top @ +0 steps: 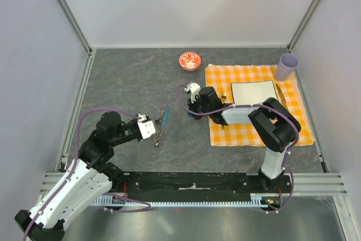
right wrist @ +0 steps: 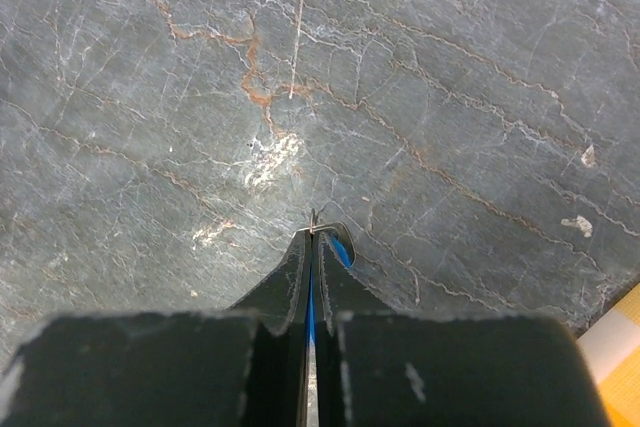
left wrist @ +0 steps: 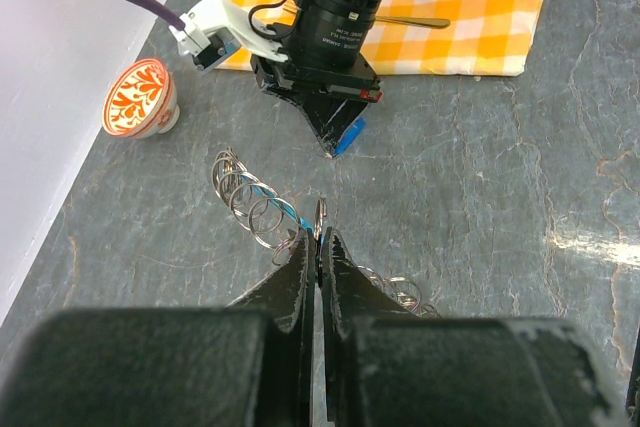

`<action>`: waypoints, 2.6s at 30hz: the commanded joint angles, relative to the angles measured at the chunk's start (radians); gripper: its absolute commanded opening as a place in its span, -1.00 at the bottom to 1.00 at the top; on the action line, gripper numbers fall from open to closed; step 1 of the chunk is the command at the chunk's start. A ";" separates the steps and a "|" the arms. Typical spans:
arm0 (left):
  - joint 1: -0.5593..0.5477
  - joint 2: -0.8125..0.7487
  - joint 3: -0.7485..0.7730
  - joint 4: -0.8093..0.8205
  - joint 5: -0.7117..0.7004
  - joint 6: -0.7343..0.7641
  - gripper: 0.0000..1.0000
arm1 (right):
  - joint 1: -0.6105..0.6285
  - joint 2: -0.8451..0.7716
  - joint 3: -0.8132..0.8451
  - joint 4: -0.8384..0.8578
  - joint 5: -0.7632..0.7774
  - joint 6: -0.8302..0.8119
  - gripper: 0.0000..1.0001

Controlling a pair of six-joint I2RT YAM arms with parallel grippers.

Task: Put the keys on the keyring

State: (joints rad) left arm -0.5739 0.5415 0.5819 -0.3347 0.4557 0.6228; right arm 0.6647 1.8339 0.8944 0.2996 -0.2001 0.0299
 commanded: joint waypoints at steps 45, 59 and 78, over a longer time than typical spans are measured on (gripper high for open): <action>-0.006 0.055 0.026 0.117 0.140 -0.008 -0.96 | 0.245 -0.453 0.302 -0.619 -0.315 -0.668 -1.00; -0.006 0.061 0.026 0.120 0.140 -0.015 -0.96 | 0.256 -0.479 0.290 -0.576 -0.374 -0.665 -1.00; -0.006 0.069 0.024 0.118 0.124 -0.015 -0.96 | 0.262 -0.481 0.298 -0.567 -0.401 -0.662 -1.00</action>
State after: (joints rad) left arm -0.5758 0.6102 0.5823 -0.2939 0.5777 0.6216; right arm 0.9211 1.3830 1.1492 -0.3073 -0.5541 -0.6178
